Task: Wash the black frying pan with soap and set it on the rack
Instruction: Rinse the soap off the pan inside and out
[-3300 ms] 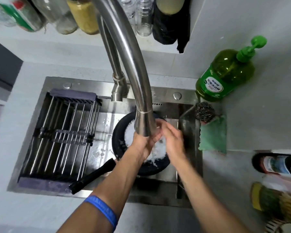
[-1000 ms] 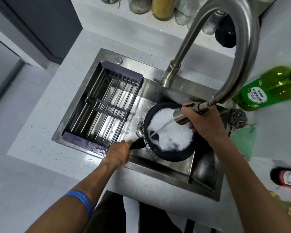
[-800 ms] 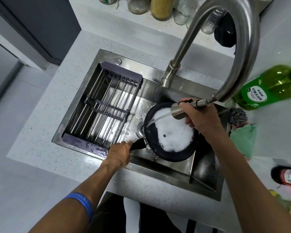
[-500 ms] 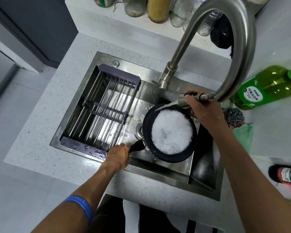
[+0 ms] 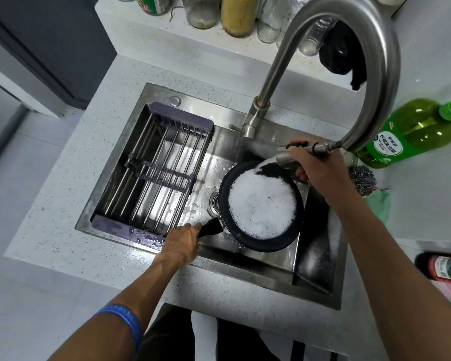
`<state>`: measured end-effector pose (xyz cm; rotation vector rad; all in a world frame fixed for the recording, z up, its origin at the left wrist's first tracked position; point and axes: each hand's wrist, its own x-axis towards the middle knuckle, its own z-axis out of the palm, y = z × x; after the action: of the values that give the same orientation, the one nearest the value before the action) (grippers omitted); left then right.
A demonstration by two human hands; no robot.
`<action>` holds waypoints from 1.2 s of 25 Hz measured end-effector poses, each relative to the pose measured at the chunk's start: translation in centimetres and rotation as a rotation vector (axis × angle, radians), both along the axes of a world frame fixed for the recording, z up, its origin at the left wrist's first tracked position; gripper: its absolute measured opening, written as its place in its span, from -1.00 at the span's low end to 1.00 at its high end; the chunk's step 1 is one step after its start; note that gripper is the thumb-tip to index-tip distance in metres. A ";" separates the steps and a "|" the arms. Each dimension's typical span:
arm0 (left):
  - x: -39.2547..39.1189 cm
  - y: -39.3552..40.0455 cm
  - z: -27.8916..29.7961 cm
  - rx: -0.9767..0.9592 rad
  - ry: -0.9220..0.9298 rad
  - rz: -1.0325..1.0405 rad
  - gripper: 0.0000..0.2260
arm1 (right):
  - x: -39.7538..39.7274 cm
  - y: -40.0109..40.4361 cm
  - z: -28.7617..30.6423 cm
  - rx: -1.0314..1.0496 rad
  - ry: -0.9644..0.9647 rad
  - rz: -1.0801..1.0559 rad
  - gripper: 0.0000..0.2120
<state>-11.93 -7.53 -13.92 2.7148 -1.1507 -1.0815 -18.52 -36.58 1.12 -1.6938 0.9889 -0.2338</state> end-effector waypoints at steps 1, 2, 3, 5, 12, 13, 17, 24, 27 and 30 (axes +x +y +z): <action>-0.1 0.0 0.0 -0.003 0.000 0.002 -0.55 | 0.0 0.2 0.0 0.013 0.004 0.015 -0.91; -0.1 0.0 -0.1 -0.003 0.000 0.009 -0.55 | -0.1 0.4 0.1 0.022 0.010 0.036 -0.91; -0.1 0.0 -0.1 -0.004 -0.001 0.018 -0.55 | -0.3 0.5 0.1 0.027 0.019 0.064 -0.91; 0.0 0.0 -0.3 -0.012 -0.002 0.022 -0.55 | -0.8 0.9 0.4 0.038 0.038 0.126 -0.90; -0.1 0.0 -0.4 -0.014 0.005 0.031 -0.61 | -2.1 1.4 1.3 0.103 0.065 0.253 -0.84; -0.1 -0.1 -0.4 -0.008 0.000 0.026 -0.64 | -2.4 1.3 1.4 0.111 0.081 0.278 -0.82; -0.1 -0.1 -0.4 0.002 -0.008 0.017 -0.71 | -3.4 0.7 1.7 0.113 0.122 0.357 -0.66; -0.1 -0.1 -0.6 0.000 -0.027 -0.001 -0.72 | -4.2 -1.2 2.3 0.061 0.333 0.375 -0.72; -0.1 -0.2 -0.6 -0.004 -0.030 0.007 -0.72 | -4.2 -2.1 2.9 -0.082 0.484 0.368 -0.68; -0.1 -0.1 -0.5 0.011 -0.030 0.012 -0.68 | -3.8 -2.2 3.7 -0.254 0.615 0.348 -0.67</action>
<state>-12.08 -7.66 -14.46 2.7516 -1.1350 -1.0522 -22.32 -38.81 4.80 -2.2003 1.1081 0.4339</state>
